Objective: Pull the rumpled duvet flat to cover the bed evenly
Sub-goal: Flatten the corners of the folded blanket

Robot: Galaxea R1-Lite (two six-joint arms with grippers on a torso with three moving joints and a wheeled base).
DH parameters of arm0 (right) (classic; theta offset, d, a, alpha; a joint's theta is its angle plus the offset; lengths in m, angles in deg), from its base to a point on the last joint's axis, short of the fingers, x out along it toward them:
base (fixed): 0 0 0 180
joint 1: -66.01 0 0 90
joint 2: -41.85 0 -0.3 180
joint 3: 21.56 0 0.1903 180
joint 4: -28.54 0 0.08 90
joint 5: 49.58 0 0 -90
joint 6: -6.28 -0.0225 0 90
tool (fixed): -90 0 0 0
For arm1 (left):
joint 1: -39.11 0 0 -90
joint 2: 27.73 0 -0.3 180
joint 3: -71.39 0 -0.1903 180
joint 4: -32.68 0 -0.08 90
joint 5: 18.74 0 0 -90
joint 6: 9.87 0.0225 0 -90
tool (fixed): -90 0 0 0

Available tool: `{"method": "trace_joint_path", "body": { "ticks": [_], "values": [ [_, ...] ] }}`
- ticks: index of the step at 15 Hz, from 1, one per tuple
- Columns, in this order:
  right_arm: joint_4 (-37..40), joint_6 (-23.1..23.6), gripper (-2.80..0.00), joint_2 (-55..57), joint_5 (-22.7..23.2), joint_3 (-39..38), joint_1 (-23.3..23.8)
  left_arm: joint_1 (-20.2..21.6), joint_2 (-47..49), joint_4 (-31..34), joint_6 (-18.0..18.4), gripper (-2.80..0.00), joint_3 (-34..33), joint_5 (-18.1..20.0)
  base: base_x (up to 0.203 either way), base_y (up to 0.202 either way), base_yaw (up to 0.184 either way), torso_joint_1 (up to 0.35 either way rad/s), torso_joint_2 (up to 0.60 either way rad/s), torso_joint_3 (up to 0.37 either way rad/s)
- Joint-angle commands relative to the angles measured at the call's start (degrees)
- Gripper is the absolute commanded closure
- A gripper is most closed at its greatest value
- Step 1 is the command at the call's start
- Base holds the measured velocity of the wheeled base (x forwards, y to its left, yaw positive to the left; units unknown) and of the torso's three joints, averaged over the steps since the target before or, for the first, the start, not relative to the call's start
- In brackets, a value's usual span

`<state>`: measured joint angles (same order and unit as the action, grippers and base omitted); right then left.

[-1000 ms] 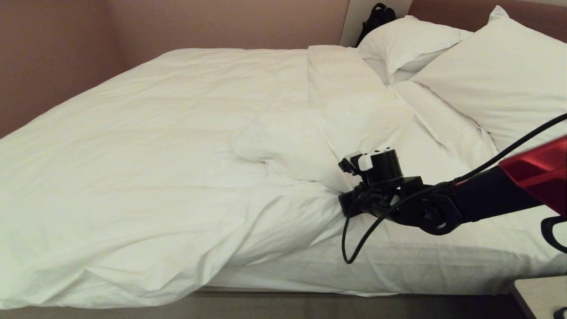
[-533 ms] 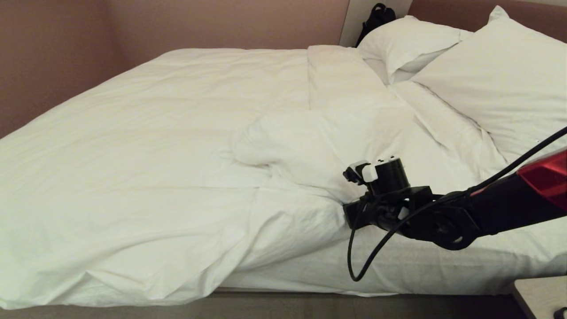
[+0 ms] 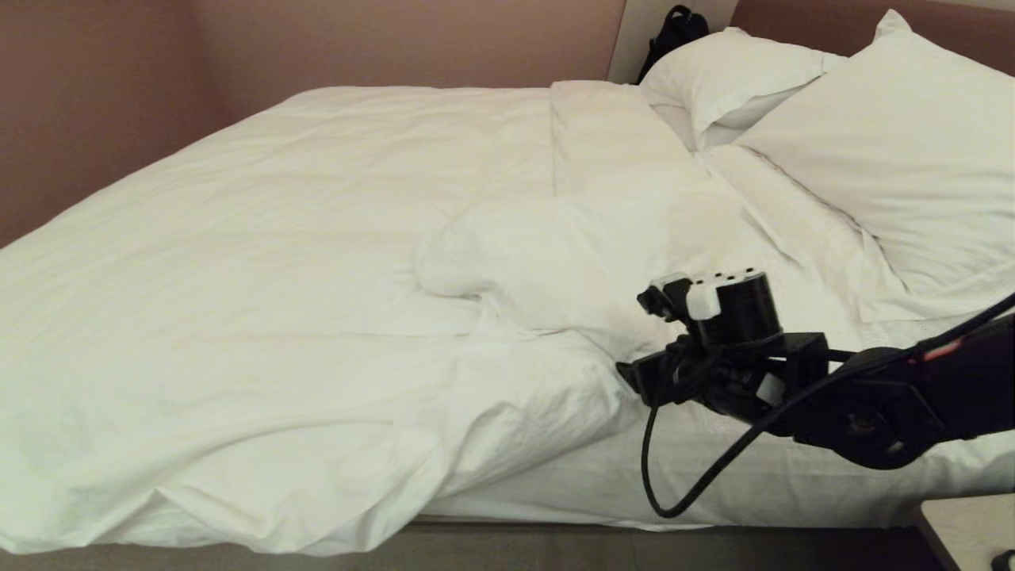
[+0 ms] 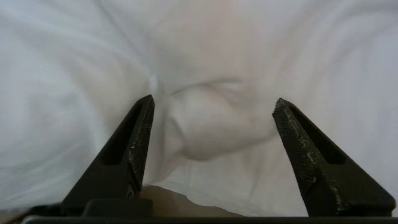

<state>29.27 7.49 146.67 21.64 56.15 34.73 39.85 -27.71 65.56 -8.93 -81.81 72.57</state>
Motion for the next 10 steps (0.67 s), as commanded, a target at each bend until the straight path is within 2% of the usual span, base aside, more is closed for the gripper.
{"method": "trace_joint_path", "body": {
  "ticks": [1, 5, 6, 10],
  "values": [
    [-1.3, 0.5, -2.8, -8.9, -1.3, -0.6, -1.6, 0.0, 0.0, 0.1, 0.0, 0.0, 0.0, 0.0, 0.0, 0.0, 0.0, 0.0, 0.0, 0.0],
    [-1.6, 1.9, -2.8, -13.1, -3.3, 2.3, -3.6, 0.0, 0.0, 0.1, 0.0, 0.0, 0.0, 0.0, 0.0, 0.0, 0.0, 0.0, 0.0, 0.0],
    [-1.7, 2.0, 0.0, -13.0, -3.4, 2.8, -3.6, 0.0, 0.0, 0.1, 0.0, 0.0, 0.0, 0.0, 0.0, 0.0, 0.0, 0.0, 0.0, 0.0],
    [-1.6, 2.1, 0.0, -12.6, -3.4, 4.8, -3.7, 0.0, 0.0, 0.1, 0.0, 0.0, 0.0, 0.0, 0.0, 0.0, 0.0, 0.0, 0.0, 0.0]
  ]
}}
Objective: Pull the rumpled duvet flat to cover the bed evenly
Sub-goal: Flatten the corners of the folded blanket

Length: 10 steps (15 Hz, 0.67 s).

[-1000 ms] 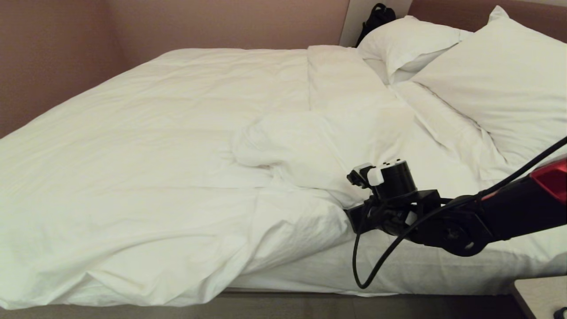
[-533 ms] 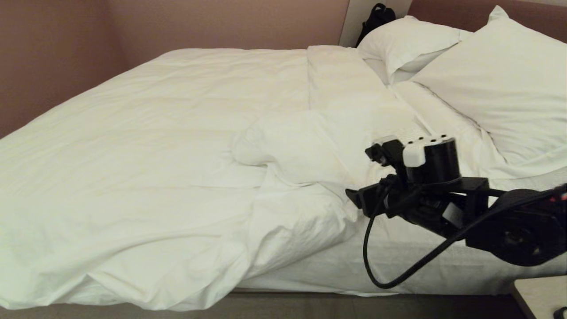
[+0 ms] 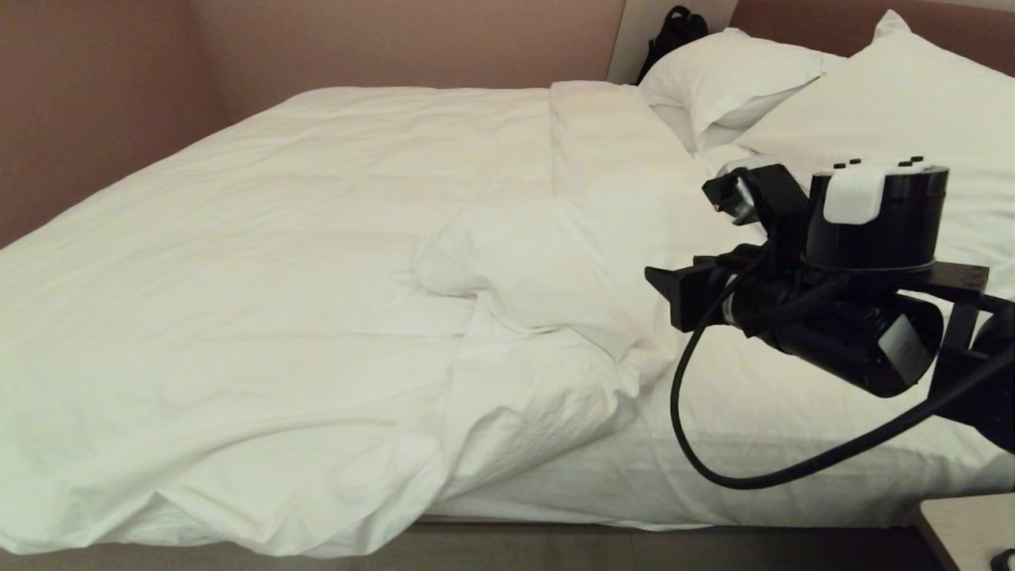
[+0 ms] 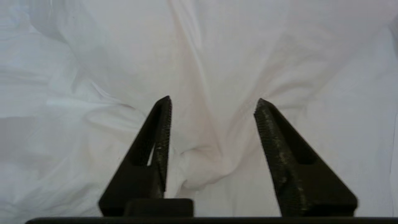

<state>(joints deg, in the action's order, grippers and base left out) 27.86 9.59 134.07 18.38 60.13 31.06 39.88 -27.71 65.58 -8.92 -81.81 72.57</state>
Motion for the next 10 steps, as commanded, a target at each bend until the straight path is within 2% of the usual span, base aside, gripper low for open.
{"method": "trace_joint_path", "body": {
  "ticks": [1, 4, 8, 10],
  "values": [
    [0.1, 0.0, 0.0, 0.4, -0.2, 2.4, 0.0, 0.0, 0.0, 0.0, 0.0, 0.0, 0.0, 0.0, 0.0, 0.0, 0.0, 0.0, 0.0, 0.0],
    [3.9, -0.3, 0.0, 3.5, -1.9, 7.0, 0.0, 0.0, 0.0, 0.0, 0.0, 0.0, 0.0, 0.0, 0.0, 0.0, 0.0, 0.0, 0.0, 0.0],
    [5.1, -0.6, 0.0, 6.9, -2.7, 10.2, 0.0, 0.0, 0.0, 0.0, 0.0, 0.0, 0.0, 0.0, 0.0, 0.0, 0.0, 0.0, 0.0, 0.0],
    [8.5, -2.0, 0.0, 10.9, -3.4, 15.3, -0.4, 0.0, 0.0, 0.0, 0.0, 0.0, 0.0, 0.0, 0.0, 0.0, 0.0, 0.0, 0.0, 0.0]
  ]
}}
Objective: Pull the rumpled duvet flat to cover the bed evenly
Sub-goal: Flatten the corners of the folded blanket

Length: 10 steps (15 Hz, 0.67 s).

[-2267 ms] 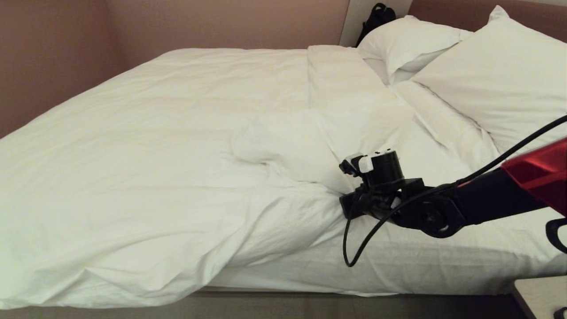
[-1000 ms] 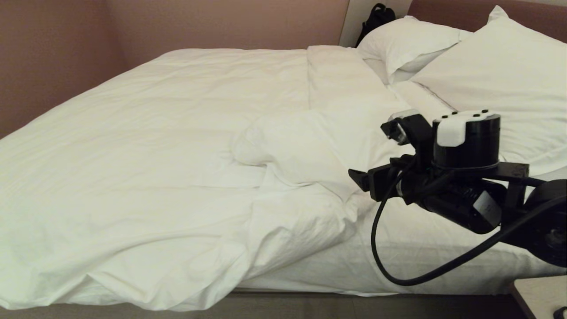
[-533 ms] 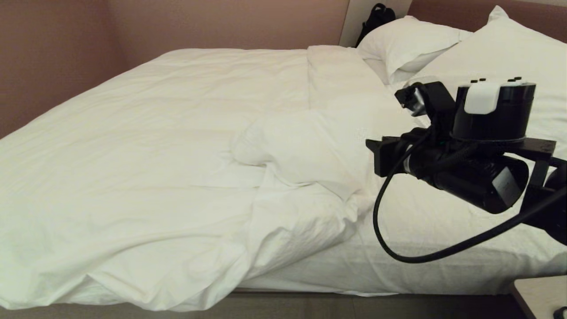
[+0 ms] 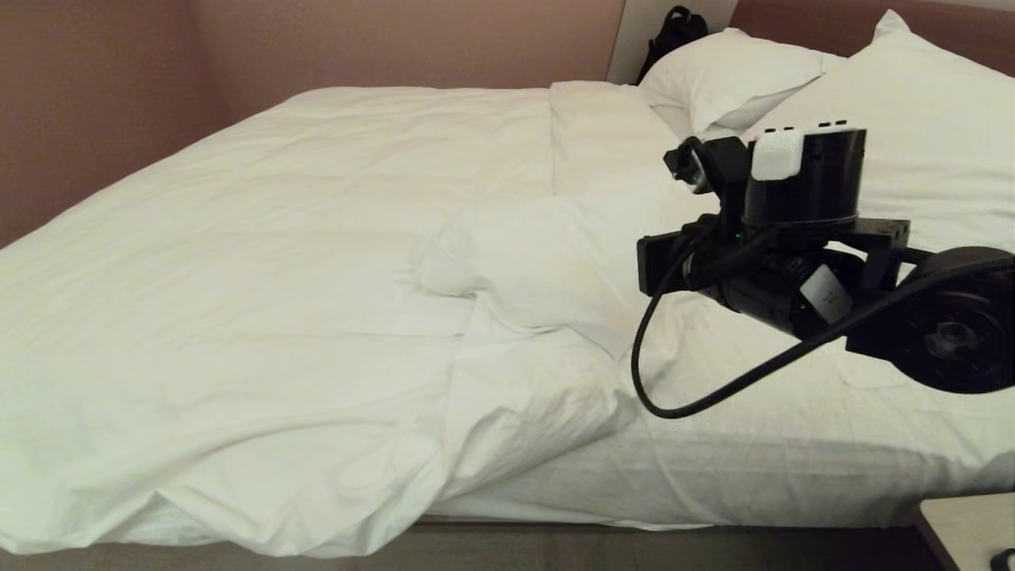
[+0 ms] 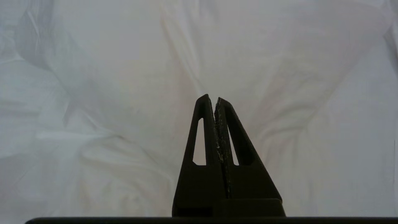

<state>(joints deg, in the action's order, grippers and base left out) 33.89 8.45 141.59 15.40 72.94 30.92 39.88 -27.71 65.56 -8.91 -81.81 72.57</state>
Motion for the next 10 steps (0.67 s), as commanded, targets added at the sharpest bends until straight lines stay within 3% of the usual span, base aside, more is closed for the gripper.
{"method": "trace_joint_path", "body": {
  "ticks": [1, 8, 10],
  "values": [
    [4.4, -1.6, 0.0, 4.8, -1.2, 4.6, -0.8, 0.0, 0.0, 0.1, 0.0, 0.0, 0.0, 0.0, 0.0, 0.0, 0.0, 0.0, 0.0, 0.0],
    [8.3, -4.1, 0.0, 17.2, -13.7, 18.5, -7.2, 0.0, 0.0, 0.1, 0.0, 0.0, 0.0, 0.0, 0.0, 0.0, 0.0, 0.0, 0.0, 0.0],
    [8.2, -5.1, 0.0, 19.3, -14.1, 20.4, -7.9, 0.0, 0.0, 0.1, 0.0, 0.0, 0.0, 0.0, 0.0, 0.0, 0.0, 0.0, 0.0, 0.0]
  ]
}}
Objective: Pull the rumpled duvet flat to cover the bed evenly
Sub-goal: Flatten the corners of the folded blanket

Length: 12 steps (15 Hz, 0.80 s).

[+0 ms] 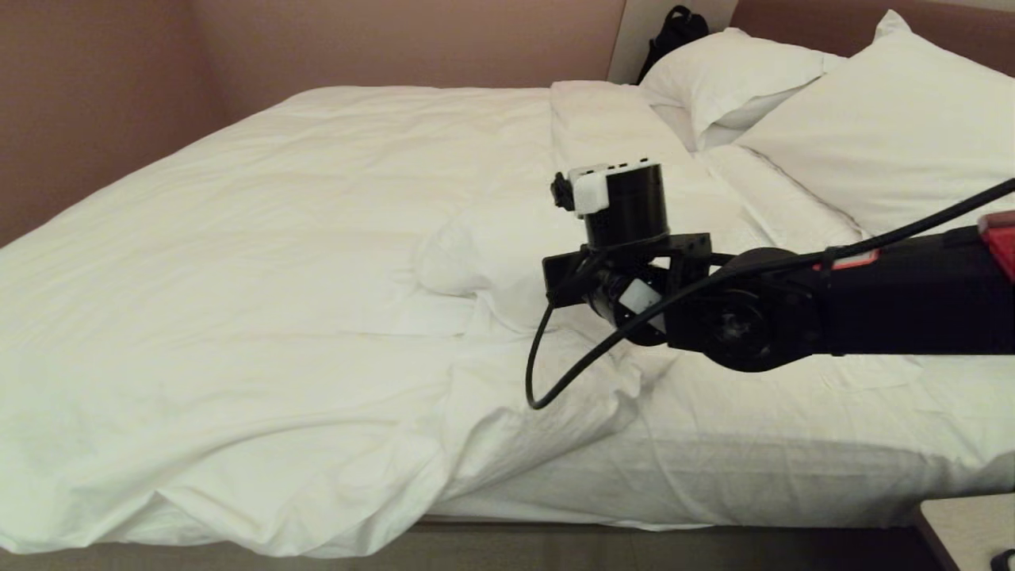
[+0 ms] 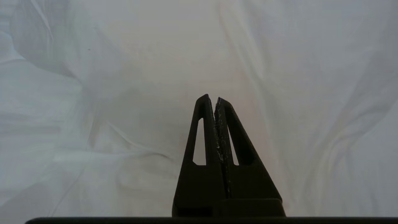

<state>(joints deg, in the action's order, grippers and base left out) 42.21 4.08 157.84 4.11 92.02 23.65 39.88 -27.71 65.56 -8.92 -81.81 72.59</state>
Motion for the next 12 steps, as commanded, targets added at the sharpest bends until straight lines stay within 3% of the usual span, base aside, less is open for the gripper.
{"method": "trace_joint_path", "body": {
  "ticks": [1, 8, 12],
  "values": [
    [-0.4, -1.1, 0.0, 3.5, -2.3, 1.5, -0.8, 0.0, 0.0, 0.1, 0.0, 0.0, 0.0, 0.0, 0.0, 0.0, 0.0, 0.0, 0.0, 0.0],
    [-0.9, -0.5, 0.0, 4.4, 3.7, 2.9, -0.8, 0.0, 0.0, 0.1, 0.0, 0.0, 0.0, 0.0, 0.0, 0.0, 0.0, 0.0, 0.0, 0.0],
    [-1.9, 4.4, 0.0, 4.0, 8.1, -0.1, -0.6, 0.0, 0.0, 0.1, 0.0, 0.0, 0.0, 0.0, 0.0, 0.0, 0.0, 0.0, 0.0, 0.0]
  ]
}}
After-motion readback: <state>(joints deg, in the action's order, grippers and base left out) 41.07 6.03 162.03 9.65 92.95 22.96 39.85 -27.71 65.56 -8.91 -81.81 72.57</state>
